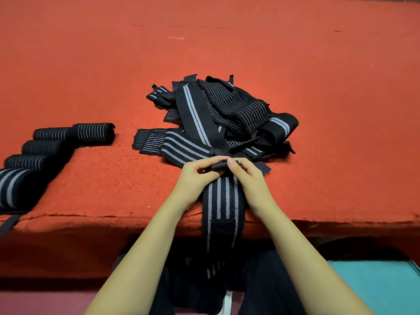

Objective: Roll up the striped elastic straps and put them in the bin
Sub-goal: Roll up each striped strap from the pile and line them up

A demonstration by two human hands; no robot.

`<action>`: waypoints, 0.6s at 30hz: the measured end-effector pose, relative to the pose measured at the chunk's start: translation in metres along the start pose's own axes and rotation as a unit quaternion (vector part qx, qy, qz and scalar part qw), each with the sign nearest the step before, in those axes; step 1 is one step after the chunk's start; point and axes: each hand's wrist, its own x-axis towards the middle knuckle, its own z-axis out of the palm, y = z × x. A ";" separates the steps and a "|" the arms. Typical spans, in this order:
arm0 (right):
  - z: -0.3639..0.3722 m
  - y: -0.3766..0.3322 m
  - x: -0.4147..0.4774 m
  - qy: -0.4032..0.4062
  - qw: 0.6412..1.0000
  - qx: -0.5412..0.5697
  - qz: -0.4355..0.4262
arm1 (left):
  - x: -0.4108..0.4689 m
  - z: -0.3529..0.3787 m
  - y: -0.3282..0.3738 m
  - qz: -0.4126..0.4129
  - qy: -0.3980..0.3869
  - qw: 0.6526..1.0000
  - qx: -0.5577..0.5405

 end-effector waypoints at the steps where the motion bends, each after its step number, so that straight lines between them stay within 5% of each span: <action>1: -0.001 0.000 0.000 -0.007 1.000 0.010 0.002 | -0.001 0.000 0.000 0.000 0.005 1.000 -0.007; 10: -0.008 0.000 -0.006 -0.046 0.996 0.079 -0.003 | 0.002 -0.004 0.001 -0.060 -0.043 0.986 -0.152; 15: -0.007 0.003 -0.004 -0.042 0.992 0.114 -0.019 | 0.005 -0.004 -0.003 -0.104 -0.005 0.994 -0.015; 18: -0.005 0.003 -0.002 -0.036 0.993 0.115 -0.011 | 0.003 -0.006 -0.002 -0.104 -0.008 0.994 -0.043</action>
